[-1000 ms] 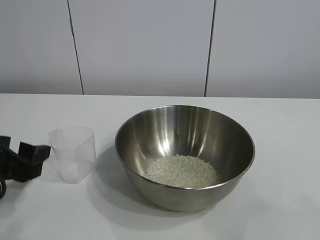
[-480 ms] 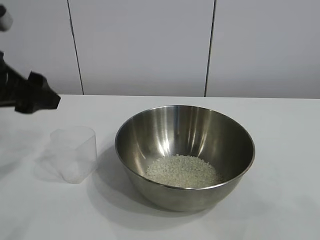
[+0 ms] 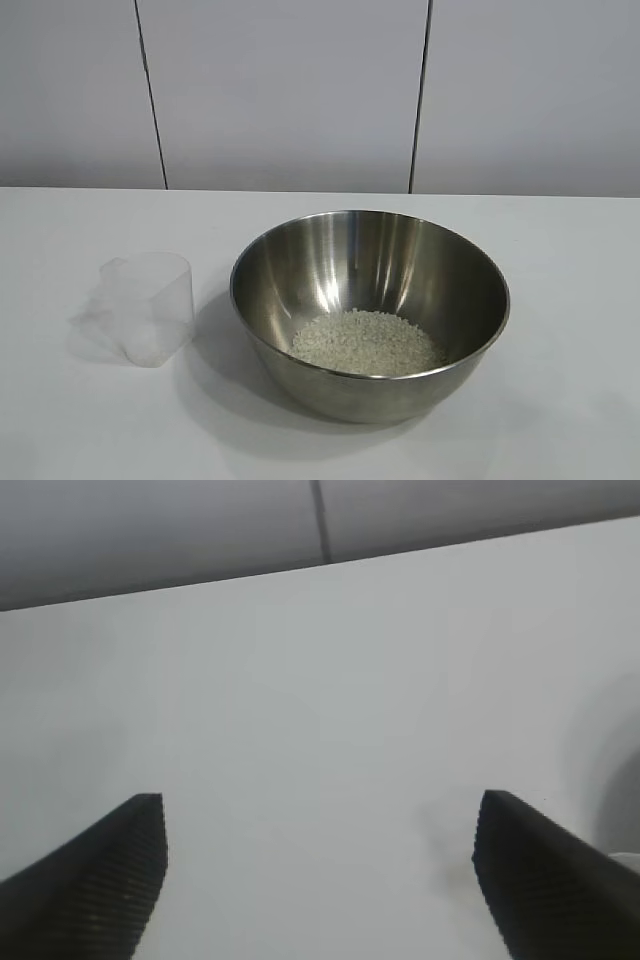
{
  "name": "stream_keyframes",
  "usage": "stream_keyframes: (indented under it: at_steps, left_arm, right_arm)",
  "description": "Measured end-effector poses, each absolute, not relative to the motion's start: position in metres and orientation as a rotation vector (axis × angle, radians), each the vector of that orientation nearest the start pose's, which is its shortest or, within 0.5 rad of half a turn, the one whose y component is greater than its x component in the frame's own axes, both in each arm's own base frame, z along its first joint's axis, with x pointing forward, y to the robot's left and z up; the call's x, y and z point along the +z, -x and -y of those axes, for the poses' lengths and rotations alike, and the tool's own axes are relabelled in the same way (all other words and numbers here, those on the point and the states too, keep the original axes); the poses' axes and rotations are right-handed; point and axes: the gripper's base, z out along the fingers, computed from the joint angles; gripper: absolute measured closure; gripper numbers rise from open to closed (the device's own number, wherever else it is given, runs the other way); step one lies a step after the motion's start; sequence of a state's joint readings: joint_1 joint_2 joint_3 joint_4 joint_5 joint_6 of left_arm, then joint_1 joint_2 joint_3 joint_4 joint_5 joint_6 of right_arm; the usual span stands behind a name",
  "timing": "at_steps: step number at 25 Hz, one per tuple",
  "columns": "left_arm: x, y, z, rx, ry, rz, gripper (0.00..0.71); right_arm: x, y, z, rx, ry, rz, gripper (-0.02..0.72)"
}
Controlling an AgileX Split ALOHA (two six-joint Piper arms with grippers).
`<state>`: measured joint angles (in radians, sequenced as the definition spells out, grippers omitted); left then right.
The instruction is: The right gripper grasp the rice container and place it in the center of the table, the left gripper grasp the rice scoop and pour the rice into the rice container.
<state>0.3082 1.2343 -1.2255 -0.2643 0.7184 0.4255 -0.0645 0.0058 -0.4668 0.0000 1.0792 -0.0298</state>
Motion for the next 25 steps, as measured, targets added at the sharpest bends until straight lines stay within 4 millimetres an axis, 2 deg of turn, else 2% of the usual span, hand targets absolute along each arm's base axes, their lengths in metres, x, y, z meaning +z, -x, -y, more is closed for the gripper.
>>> stream_keyframes:
  at_steps: [3, 5, 7, 8, 10, 14, 21, 25]
  left_arm:
    - [0.429, -0.213, -0.043, 0.050, -0.063, -2.033, 0.105]
    - [0.447, -0.180, -0.029, 0.041, -0.093, -1.935, 0.105]
    - [0.457, -0.141, -0.015, 0.058, -0.112, -1.841, 0.105]
    - [0.454, -0.126, -0.010, 0.061, -0.119, -1.825, 0.105]
    - [0.444, -0.092, 0.002, 0.072, -0.139, -1.787, 0.105]
    - [0.402, -0.047, 0.015, -0.003, -0.095, -1.795, 0.105]
    - [0.337, 0.011, 0.017, 0.023, 0.024, -1.831, 0.105]
    - [0.307, 0.023, 0.017, 0.022, 0.074, -1.933, 0.105]
  right_arm:
    - [0.267, 0.001, 0.000, -0.057, -0.036, -2.102, 0.043]
    - [0.267, 0.001, 0.000, -0.057, -0.036, -2.102, 0.043]
    - [0.267, 0.001, 0.000, -0.057, -0.036, -2.102, 0.043]
    - [0.267, 0.001, 0.000, -0.057, -0.036, -2.102, 0.043]
    - [0.267, 0.001, 0.000, -0.057, -0.036, -2.102, 0.043]
    - [0.267, 0.001, 0.000, -0.057, -0.036, -2.102, 0.043]
    - [0.267, 0.001, 0.000, -0.057, -0.036, -2.101, 0.043]
    - [0.267, 0.001, 0.000, -0.057, -0.036, -2.101, 0.043]
